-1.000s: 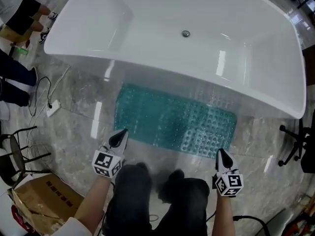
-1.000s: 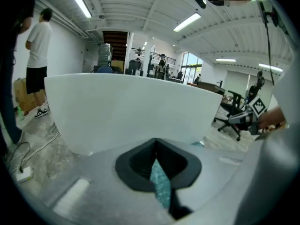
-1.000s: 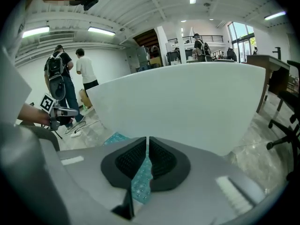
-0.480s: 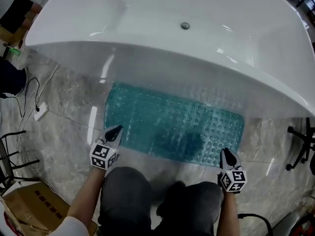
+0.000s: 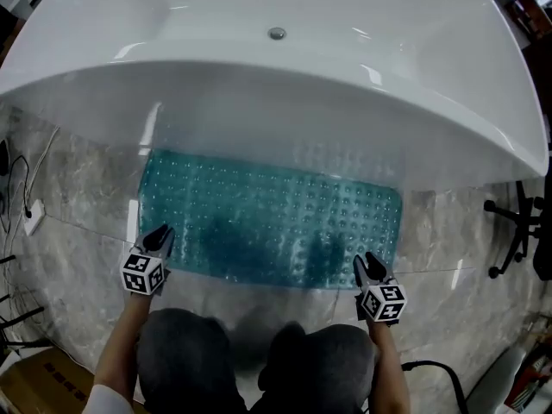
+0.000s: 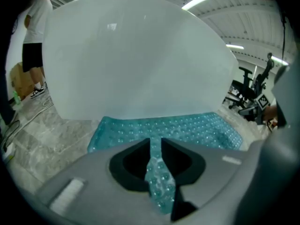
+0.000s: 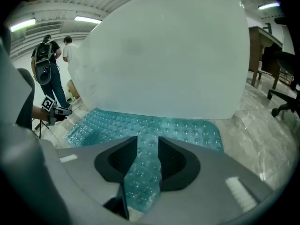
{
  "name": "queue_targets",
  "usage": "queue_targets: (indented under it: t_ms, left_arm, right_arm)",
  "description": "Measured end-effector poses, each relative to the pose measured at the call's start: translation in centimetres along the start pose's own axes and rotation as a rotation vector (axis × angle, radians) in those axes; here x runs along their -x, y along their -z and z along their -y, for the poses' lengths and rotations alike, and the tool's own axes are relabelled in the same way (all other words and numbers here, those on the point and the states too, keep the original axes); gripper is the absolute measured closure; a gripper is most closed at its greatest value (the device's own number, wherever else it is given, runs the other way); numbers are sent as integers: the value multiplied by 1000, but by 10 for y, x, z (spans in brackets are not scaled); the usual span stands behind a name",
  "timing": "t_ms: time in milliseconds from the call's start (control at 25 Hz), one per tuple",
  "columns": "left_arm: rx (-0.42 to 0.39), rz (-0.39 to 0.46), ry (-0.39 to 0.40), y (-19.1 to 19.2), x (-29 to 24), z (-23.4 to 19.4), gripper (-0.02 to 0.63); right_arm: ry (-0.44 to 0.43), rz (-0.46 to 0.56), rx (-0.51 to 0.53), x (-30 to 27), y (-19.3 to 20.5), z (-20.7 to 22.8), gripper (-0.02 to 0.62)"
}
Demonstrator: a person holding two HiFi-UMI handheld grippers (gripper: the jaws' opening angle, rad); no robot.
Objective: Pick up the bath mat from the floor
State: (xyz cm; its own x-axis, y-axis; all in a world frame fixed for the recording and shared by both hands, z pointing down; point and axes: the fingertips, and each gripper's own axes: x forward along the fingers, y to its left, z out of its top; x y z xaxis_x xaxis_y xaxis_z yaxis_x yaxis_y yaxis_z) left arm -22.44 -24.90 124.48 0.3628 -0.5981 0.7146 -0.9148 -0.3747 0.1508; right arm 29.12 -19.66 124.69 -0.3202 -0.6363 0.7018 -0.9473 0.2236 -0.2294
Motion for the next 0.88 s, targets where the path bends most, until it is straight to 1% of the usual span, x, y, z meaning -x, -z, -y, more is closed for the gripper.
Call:
queue_targets:
  t_ms: [80,160,320,400,520,640,720,880]
  left_arm:
    - [-8,-28,6,9,-17,-1,523]
    - [-5,-45,10,17,-30,-5,512]
    - [35,-57,13,37,-49,-16,502]
    - [45,-61,7,44,-57,-22,497]
    - [55,-71,-3,56,-68,-24,492]
    - [47,-91,11,66,-74,-19,492]
    - [37,-104,20,71,-77,-16,492]
    - [15,-133,33,80,-82,-15,488]
  right_arm:
    - [26,-15,-19,-7,11,23,431]
    - [50,-34,-39,-14,23,43,422]
    - [96,-73,-48,-26,45,77,367]
    - [115,-90,-49,-33,55,93,333]
    - [146,-119,-54,-40,69,121,302]
    - [164,-157,-69,-45,84,144,254]
    - [173,-175,-97,-50,93,159,230]
    - [183,-207,-141,-60,106,186,198]
